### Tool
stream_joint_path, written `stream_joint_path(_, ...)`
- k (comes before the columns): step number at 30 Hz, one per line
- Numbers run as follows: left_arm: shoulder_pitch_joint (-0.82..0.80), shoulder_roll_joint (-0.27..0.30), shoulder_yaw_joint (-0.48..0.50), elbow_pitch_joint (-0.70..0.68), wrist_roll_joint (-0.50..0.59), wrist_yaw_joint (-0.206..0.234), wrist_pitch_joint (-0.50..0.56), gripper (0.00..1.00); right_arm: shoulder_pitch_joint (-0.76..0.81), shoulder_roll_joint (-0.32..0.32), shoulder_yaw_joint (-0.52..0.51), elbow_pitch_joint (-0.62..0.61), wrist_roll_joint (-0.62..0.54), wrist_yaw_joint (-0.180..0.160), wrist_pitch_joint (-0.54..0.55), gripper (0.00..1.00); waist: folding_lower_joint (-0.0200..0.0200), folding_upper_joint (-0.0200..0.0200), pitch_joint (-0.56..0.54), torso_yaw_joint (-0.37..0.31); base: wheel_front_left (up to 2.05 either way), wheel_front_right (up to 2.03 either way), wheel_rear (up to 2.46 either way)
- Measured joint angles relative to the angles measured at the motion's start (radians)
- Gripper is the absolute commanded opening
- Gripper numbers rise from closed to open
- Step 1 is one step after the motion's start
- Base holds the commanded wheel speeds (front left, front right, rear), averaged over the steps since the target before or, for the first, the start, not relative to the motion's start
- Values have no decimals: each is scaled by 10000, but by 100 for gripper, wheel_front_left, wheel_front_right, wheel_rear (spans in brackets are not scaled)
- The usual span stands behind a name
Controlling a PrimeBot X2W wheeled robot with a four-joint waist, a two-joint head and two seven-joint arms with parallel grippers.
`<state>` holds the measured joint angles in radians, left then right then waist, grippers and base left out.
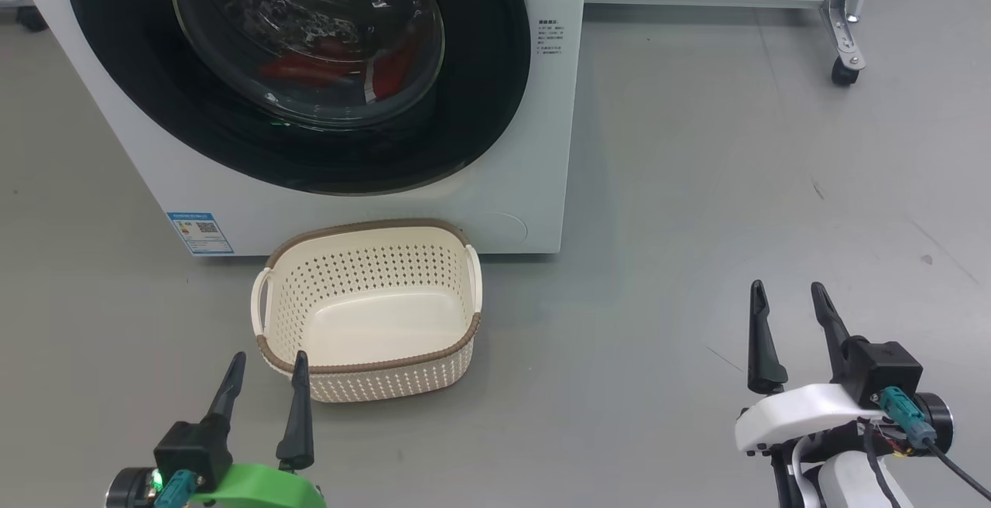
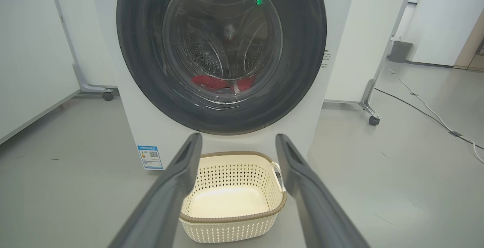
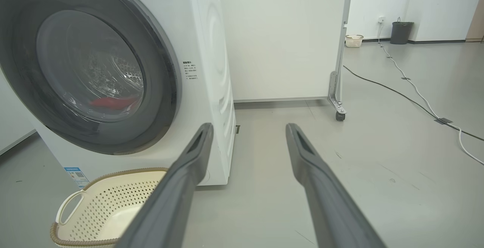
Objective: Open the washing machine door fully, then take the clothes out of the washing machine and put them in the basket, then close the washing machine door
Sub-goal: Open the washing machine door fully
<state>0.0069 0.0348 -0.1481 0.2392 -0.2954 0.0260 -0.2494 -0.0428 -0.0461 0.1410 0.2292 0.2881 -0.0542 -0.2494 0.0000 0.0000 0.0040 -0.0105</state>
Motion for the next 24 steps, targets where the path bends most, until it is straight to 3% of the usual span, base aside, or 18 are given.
stream_joint_path(3,-6,0,-77,-36,-27,0,0,100,-37,0,29,-92,-38,56,0,100,0,0,83,67,0,0,0)
stream_joint_path(4,-11,2,-75,-77,-27,2,0,100,-81,0,71,-86,-33,155,0,95,0,0,122,90,0,0,0)
stream_joint_path(5,-20,2,-81,-127,-29,2,0,100,-116,2,105,-92,-33,217,0,16,0,0,166,113,0,0,0)
stream_joint_path(6,-31,2,-90,-178,-29,2,0,100,-137,6,107,-155,-33,259,0,0,0,0,216,138,0,0,0)
stream_joint_path(11,-172,2,-165,-282,-56,10,0,100,-392,-8,58,-370,13,359,-15,0,0,0,470,254,0,0,0)
stream_joint_path(17,-543,8,-422,-585,-132,12,-29,100,-1175,-107,-171,-633,504,761,-17,0,0,0,1133,506,0,0,0)
stream_joint_path(24,-1124,10,-763,-800,-301,10,-29,100,-2687,-121,-627,-988,1572,1032,784,0,0,0,1954,868,0,0,0)
